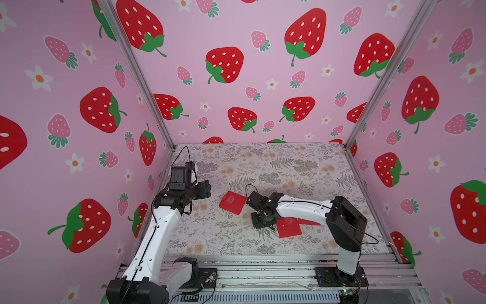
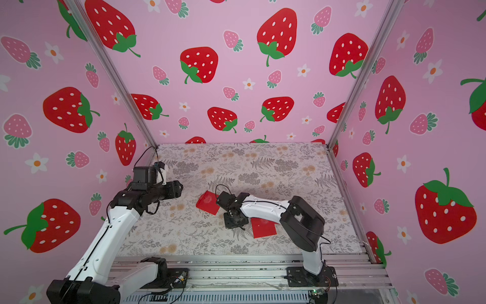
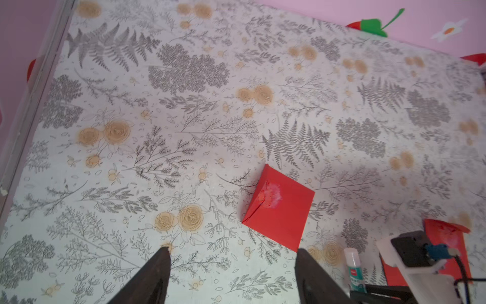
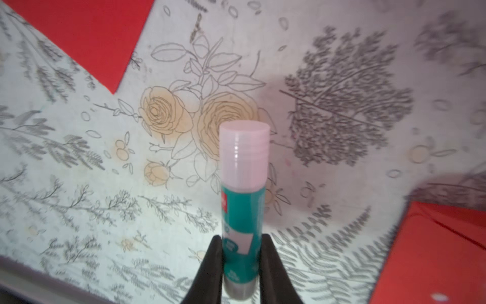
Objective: Seal the envelope with a glue stick
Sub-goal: Pick up the glue stick from the center of the board, then open the lid of the glue stick.
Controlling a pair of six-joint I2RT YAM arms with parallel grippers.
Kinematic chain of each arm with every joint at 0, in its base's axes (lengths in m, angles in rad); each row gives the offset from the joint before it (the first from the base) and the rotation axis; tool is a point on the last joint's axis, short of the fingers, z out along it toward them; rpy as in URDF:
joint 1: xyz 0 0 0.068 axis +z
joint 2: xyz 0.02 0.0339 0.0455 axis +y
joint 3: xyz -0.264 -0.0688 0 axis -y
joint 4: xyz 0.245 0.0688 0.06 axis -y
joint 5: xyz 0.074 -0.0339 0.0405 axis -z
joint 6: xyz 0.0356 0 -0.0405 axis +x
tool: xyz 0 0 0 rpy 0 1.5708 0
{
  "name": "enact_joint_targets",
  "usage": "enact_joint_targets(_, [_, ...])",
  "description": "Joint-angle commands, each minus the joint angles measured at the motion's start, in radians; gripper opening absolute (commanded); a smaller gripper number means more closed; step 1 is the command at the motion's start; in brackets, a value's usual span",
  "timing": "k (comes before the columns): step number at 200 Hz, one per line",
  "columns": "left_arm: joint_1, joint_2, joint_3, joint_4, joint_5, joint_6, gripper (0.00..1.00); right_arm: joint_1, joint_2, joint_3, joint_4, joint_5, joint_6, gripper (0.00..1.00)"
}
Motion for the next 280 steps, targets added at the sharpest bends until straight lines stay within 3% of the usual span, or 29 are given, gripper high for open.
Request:
enact_joint_targets(1, [-0.039, -0.025, -0.002, 0.063, 0.142, 0.059, 0.77, -0.085, -0.156, -0.119, 0.184, -0.166, -0.181, 0.17])
enact_joint_targets(28, [-0.12, -0.057, 0.031, 0.081, 0.246, 0.1, 0.7, -0.164, -0.33, -0.226, 0.228, -0.248, -0.376, 0.18])
enact_joint_targets(87, [-0.354, -0.068, 0.184, -0.031, 0.481, 0.213, 0.7, -0.218, -0.742, -0.385, 0.235, -0.482, -0.84, 0.18])
enact_joint_targets(119, [-0.507, -0.08, 0.242, -0.041, 0.54, 0.253, 0.65, -0.219, -0.872, -0.369, 0.183, -0.554, -0.948, 0.18])
enact_joint_targets(153, [-0.652, -0.074, 0.304, -0.075, 0.603, 0.345, 0.6, -0.219, -0.884, -0.262, 0.012, -0.611, -1.038, 0.16])
enact_joint_targets(178, [-0.747, -0.063, 0.322, -0.081, 0.559, 0.4, 0.56, -0.217, -0.866, -0.197, -0.075, -0.681, -1.073, 0.16])
enact_joint_targets(280, [-0.823, 0.069, 0.381, -0.123, 0.571, 0.494, 0.41, -0.198, -0.811, -0.096, -0.172, -0.86, -1.089, 0.08])
